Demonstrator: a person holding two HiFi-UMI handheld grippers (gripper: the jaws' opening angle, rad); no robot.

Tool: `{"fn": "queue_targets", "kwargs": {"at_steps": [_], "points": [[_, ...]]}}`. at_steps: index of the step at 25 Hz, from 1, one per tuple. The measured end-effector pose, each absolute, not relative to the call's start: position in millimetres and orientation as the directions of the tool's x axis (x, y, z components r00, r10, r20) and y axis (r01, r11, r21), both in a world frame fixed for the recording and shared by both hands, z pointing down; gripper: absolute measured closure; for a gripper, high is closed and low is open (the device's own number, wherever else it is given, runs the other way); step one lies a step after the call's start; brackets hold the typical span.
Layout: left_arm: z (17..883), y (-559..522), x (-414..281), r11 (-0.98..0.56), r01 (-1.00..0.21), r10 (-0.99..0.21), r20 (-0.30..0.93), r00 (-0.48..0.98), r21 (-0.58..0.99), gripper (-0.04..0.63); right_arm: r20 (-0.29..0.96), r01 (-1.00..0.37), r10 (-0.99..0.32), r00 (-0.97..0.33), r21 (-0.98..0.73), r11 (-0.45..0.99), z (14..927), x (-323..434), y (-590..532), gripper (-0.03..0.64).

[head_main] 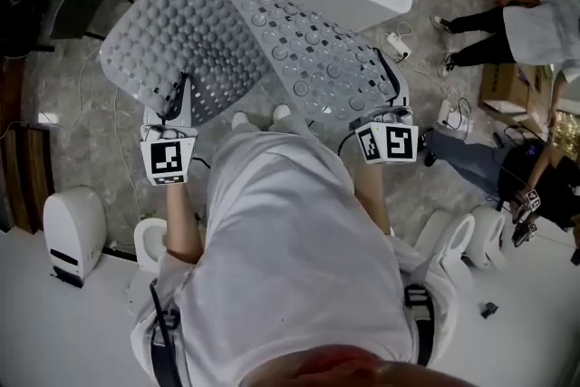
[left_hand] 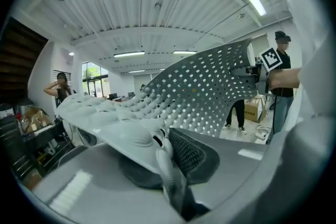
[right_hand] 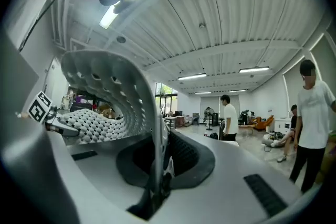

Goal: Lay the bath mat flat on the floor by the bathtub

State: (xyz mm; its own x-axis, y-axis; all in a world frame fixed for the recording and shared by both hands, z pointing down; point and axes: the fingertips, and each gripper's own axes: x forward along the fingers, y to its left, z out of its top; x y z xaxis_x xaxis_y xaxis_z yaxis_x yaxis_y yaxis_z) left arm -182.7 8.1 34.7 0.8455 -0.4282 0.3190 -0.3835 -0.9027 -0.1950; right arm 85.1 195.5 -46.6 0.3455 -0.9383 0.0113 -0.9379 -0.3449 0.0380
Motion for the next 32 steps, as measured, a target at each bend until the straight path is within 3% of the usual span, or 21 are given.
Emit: {"fn": "queue_targets", "kwargs": {"at_steps": [7,15,21,25,32], "points": [[59,-4,-210,-0.831,-0.535,-0.553,0.334,0.763,-0.153,0.574,0.069,-0.972,-0.97,0.234,0.052,-0.231,-28,100,169,0.594],[65,-3,-210,-0.617,-0.769,-0.75,0.42,0.511,-0.166,0.575,0.141,-0.993,-0.983,-0.114,-0.005,0.115,15,133,52,0.594],[91,20,-207,-0.453,-0.874,-0.806,0.499,0.317,-0.175,0.575,0.259,-0.936,-0.9,-0.351,-0.089,0.339,80,134,11,0.594],[114,26,-185,-0.435,-0.882,-0.8,0.526,0.288,-0.179,0.575,0.311,-0.918,-0.865,-0.394,-0.104,0.382,114,151,6,0.594],[158,46,-178,-0.451,-0.884,-0.761,0.572,0.306,-0.127,0.577,0.445,-0.927,-0.814,-0.374,-0.169,0.334,170,164,48,0.594]]}}
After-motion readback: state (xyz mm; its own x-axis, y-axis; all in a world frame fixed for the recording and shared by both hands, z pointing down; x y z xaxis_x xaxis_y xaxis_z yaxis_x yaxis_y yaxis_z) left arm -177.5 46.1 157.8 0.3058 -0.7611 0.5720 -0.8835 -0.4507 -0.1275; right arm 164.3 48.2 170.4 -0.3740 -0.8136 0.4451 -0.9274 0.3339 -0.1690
